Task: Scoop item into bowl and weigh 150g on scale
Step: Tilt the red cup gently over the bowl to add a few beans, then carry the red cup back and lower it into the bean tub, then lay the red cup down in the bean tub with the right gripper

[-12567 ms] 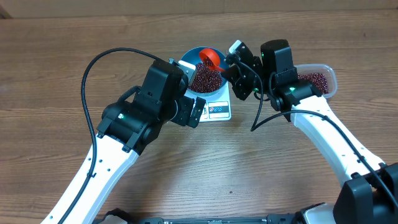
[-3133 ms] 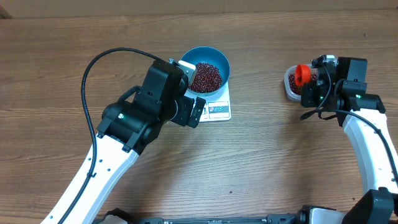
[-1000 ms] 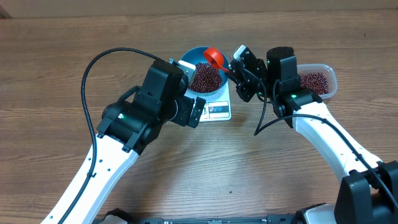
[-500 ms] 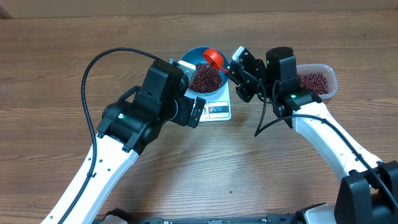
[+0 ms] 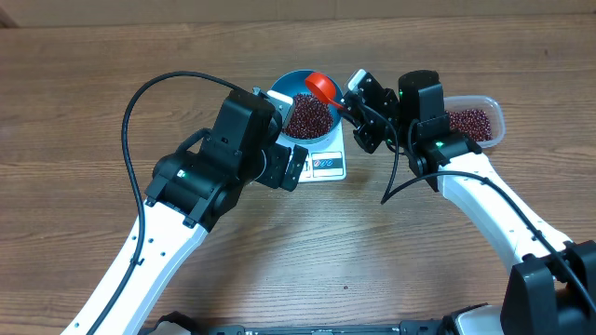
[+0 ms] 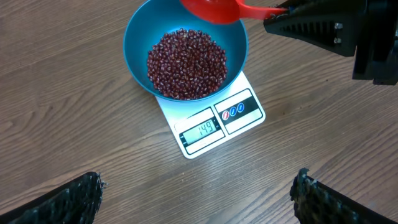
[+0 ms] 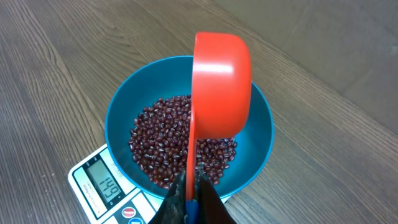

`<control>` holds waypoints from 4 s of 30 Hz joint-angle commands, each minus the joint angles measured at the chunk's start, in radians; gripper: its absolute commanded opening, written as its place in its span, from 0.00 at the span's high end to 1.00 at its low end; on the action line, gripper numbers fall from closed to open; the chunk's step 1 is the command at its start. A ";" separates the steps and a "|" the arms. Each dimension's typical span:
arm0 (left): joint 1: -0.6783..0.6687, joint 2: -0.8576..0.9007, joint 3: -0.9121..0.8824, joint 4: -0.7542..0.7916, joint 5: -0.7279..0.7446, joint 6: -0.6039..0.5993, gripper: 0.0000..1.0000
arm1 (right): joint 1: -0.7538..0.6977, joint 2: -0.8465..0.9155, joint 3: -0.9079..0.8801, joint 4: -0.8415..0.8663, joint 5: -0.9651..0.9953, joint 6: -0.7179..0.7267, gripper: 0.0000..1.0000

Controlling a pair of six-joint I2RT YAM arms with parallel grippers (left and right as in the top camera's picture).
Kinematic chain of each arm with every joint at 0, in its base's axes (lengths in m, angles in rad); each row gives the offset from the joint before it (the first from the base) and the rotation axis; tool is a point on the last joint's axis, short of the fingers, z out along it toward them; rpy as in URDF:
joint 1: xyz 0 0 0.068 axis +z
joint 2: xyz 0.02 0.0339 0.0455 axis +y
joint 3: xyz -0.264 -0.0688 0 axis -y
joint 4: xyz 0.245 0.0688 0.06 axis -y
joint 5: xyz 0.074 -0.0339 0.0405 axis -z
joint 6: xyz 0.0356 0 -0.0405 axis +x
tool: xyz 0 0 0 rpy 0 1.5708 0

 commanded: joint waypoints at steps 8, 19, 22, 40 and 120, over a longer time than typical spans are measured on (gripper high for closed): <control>-0.003 0.005 0.016 0.003 0.005 -0.003 0.01 | 0.008 -0.002 0.033 -0.010 0.007 0.275 0.96; -0.003 0.005 0.016 0.003 0.005 -0.003 0.00 | 0.008 -0.059 0.033 -0.067 0.006 0.374 0.96; -0.003 0.005 0.016 0.003 0.005 -0.003 0.00 | 0.008 -0.104 0.033 -0.089 0.007 0.374 0.96; -0.003 0.005 0.016 0.000 0.005 -0.003 0.00 | -0.251 -0.291 0.033 -0.340 0.029 0.540 0.96; -0.002 0.010 0.016 -0.004 0.005 -0.003 0.00 | -0.624 0.005 0.224 -0.810 0.245 0.334 0.00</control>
